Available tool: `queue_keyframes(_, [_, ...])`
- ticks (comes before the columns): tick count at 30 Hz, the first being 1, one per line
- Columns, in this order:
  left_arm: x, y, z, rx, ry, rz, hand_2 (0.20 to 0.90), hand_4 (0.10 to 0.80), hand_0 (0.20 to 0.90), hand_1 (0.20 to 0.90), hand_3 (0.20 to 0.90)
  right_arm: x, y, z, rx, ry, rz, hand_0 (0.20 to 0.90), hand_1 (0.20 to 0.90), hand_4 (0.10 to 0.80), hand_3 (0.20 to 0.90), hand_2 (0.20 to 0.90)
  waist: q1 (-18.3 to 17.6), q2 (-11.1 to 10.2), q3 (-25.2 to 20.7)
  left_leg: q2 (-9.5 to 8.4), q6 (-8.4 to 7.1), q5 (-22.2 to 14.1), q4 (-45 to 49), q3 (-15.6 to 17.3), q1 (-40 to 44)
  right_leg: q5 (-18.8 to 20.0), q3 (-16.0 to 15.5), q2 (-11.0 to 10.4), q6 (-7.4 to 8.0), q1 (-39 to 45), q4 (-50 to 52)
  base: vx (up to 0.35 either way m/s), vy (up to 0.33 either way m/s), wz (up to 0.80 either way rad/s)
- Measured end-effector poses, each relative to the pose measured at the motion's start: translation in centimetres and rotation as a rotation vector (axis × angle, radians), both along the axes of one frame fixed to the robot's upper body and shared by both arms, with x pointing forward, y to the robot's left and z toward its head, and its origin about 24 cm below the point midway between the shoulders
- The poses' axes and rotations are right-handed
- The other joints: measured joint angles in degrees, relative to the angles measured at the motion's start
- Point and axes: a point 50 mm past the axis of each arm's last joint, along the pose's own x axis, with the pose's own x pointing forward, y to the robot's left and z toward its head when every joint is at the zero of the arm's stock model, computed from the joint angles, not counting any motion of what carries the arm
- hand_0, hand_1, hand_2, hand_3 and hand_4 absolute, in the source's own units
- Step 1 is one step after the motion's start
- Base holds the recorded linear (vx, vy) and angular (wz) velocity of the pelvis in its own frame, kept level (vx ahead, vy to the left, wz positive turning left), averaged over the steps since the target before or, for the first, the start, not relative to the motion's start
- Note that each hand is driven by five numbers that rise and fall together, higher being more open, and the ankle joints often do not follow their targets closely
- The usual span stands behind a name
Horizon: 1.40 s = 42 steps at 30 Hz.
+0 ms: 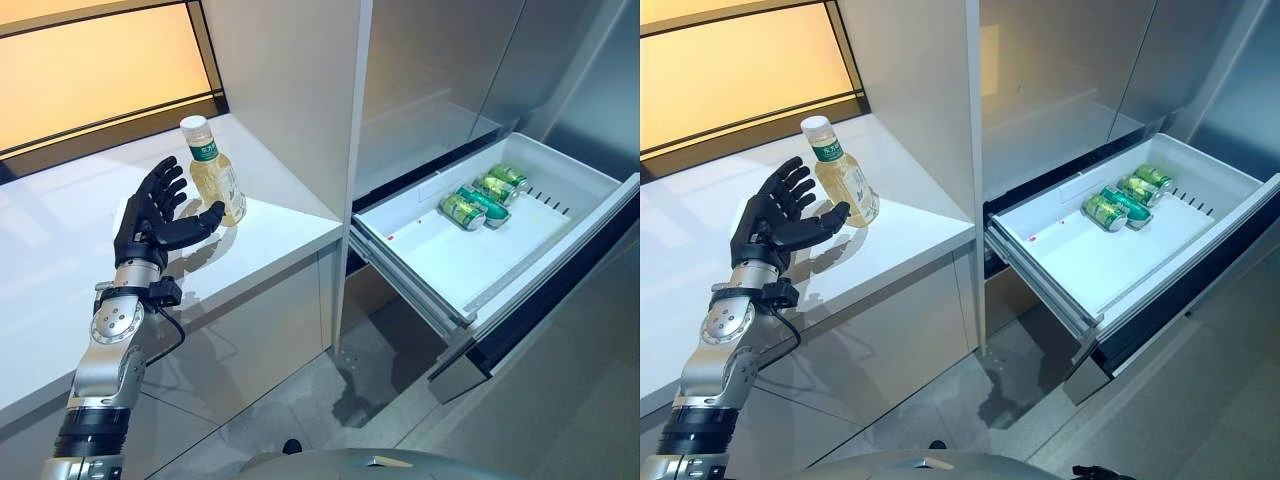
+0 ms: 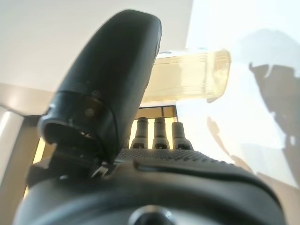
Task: Put drinks into fridge and close the fridge
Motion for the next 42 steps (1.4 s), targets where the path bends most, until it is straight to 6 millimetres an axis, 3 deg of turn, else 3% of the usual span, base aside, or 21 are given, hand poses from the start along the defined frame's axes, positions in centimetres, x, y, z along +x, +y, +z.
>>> queue_keyframes(42, [2.5, 0.8, -1.3, -0.029, 0.079, 0.114, 0.900, 0.800, 0.900, 0.900, 0.900, 0.1, -0.2, 0.1, -0.007, 0.008, 0.014, 0.900, 0.900, 0.800, 0.900, 0.900, -2.20, 0.75, -1.00, 0.21, -0.01, -0.04, -0.15, 1.54, 1.49, 0.43, 1.55, 0.06, -0.07, 0.80, -0.01, 0.005, 0.001, -0.01])
